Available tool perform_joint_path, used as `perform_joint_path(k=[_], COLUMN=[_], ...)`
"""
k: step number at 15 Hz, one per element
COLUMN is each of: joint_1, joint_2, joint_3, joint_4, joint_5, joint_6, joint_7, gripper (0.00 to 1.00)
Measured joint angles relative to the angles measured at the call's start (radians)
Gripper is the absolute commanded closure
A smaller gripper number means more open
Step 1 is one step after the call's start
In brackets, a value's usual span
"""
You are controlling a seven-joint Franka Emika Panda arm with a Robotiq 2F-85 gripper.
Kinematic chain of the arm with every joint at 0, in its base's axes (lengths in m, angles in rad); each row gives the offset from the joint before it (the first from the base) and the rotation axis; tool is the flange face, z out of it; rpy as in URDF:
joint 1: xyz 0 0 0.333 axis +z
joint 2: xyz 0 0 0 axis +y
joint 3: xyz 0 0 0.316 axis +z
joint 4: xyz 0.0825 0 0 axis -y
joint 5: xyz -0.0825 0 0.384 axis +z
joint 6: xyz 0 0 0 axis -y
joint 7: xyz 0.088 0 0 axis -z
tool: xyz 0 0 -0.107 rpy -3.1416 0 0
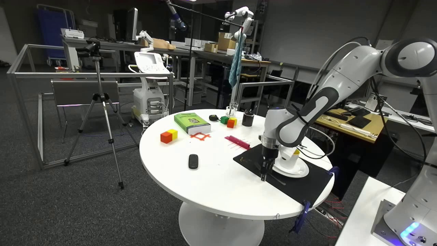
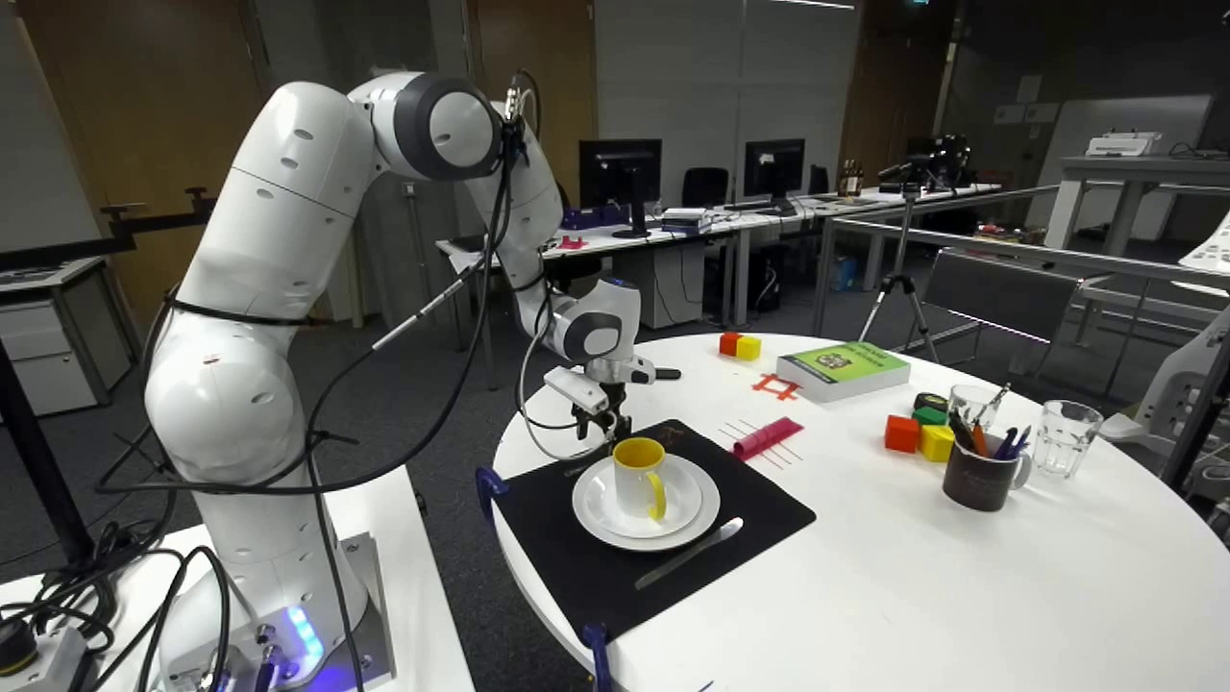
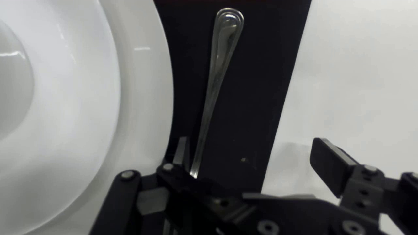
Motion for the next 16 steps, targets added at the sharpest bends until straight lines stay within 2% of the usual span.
perform_joint_path(k=[16], joint_1=[0.0], joint_2=[0.018], joint_3=[0.008], joint_4=[0.044], joint_5=[0.004], joint_6=[-0.048], joint_7=[0.0], gripper=[0.0])
